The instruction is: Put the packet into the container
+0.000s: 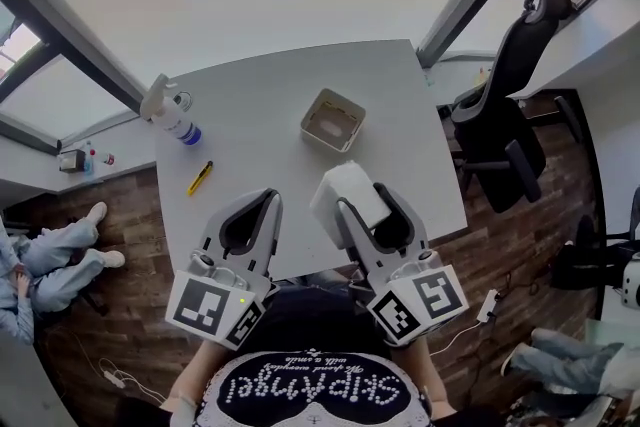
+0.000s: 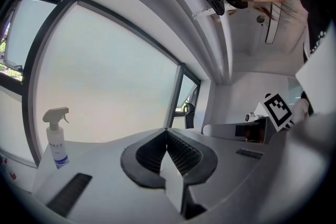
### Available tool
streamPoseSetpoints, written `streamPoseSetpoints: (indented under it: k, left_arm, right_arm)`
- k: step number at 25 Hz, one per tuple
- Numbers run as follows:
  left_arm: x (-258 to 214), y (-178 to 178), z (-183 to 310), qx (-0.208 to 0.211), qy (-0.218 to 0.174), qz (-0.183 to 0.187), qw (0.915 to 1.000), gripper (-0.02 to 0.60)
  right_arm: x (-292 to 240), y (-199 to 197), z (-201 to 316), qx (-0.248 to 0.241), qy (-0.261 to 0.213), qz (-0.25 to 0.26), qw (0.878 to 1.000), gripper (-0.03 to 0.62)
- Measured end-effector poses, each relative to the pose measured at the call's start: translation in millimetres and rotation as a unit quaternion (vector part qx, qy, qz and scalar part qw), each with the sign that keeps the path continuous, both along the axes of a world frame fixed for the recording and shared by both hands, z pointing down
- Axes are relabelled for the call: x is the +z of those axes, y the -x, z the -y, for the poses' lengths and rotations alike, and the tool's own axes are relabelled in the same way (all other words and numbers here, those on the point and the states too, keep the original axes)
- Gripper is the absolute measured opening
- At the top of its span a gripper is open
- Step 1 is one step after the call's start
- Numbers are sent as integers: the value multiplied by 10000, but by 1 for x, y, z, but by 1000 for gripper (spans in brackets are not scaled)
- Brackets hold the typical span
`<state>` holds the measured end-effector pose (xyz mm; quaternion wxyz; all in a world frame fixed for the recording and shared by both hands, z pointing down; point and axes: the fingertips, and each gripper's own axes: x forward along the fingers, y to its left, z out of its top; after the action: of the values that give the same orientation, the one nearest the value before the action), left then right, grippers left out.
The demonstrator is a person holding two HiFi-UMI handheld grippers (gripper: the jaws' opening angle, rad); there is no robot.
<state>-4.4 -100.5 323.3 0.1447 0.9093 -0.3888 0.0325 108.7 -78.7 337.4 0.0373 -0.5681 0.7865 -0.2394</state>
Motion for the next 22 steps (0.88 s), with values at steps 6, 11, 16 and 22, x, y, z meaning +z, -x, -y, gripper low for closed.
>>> streamPoseSetpoints:
  k: [6,11,16,22]
  left_arm:
    - [-1,-4,7,-65,-16,-11,10000,8]
    - [5,1,12,-128,90,28,9999,8]
    - [11,5,17,-153,167,54,9997,8]
    - [11,8,22,-165,168,50,9997,8]
  right_arm:
    - [3,-9,10,-12,45,-18,10000,256]
    - [3,-3,16,-147,50,-46,9999,256]
    - [5,-1,21,-183,43,-172,9997,256]
    - [4,-3,36,-184,-36,-294,9994,256]
